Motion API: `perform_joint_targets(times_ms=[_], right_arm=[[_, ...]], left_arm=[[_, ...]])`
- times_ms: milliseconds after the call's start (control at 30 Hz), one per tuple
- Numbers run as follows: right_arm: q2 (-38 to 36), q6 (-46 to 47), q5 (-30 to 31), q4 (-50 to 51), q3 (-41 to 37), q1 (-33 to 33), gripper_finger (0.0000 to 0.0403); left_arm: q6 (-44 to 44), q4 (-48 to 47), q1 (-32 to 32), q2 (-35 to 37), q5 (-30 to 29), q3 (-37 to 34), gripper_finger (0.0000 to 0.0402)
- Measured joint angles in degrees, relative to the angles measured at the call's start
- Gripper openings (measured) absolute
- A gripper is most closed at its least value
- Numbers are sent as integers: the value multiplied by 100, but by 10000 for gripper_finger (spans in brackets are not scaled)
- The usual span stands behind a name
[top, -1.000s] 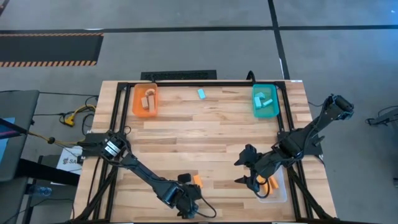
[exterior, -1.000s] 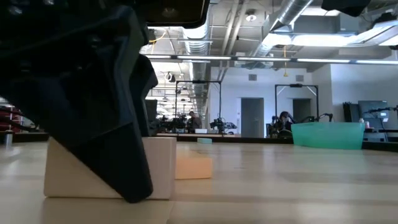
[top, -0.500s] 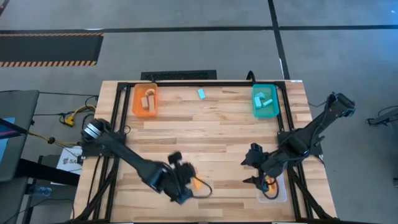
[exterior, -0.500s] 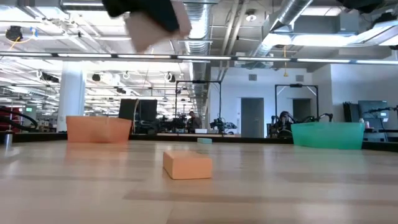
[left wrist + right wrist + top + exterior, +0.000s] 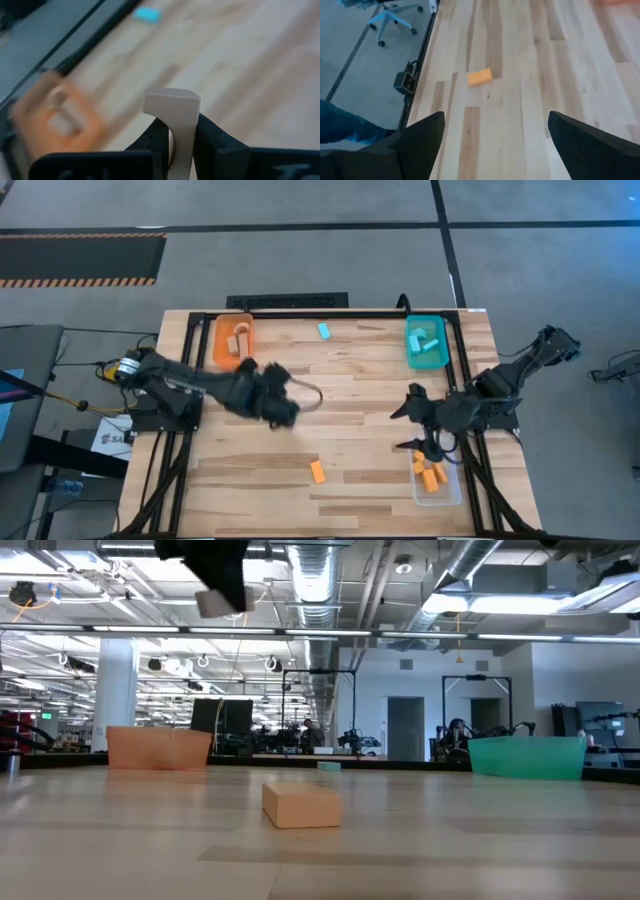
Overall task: Sort & place blocks by color
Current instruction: Put the brown block into the orange bin
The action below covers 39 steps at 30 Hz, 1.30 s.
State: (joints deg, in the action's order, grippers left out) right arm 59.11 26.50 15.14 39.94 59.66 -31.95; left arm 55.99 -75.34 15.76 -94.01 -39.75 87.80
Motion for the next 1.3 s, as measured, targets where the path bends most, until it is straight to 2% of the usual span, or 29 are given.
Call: perform_joint_targets(times_ms=[100, 200, 400, 567, 733, 900, 967, 1133, 1300], right_arm=[[-41, 21, 0, -10, 0, 220, 378], [-9, 229, 0, 4, 0, 380, 378], [321, 389, -4, -81, 0, 438, 378], [788, 576, -22, -1148, 0, 571, 378], [1220, 1016, -37, -2051, 2, 818, 378], [1512, 2706, -229, -2500, 6, 1219, 378], [1596, 2942, -491, -2559, 4, 1281, 378], [1702, 2897, -647, -2627, 13, 1203, 378], [1666, 2714, -644, -2569, 4, 1268, 378]], left_arm=[[-149, -132, -586, 270, 168, -357, 29], [-479, 142, -1253, 817, 310, -1080, 30], [-1094, 2028, -3075, 2316, 859, -3014, 30], [-1743, 3180, -4620, 2921, 1172, -4010, 30], [-2569, 3998, -5973, 2780, 1936, -4244, 30], [-3197, 4288, -6944, 2333, 2227, -4246, 30], [-3332, 4350, -7231, 2120, 2264, -4246, 30], [-3434, 4722, -7286, 1713, 2477, -4165, 31], [-3327, 4691, -7303, 1472, 2102, -4139, 59]])
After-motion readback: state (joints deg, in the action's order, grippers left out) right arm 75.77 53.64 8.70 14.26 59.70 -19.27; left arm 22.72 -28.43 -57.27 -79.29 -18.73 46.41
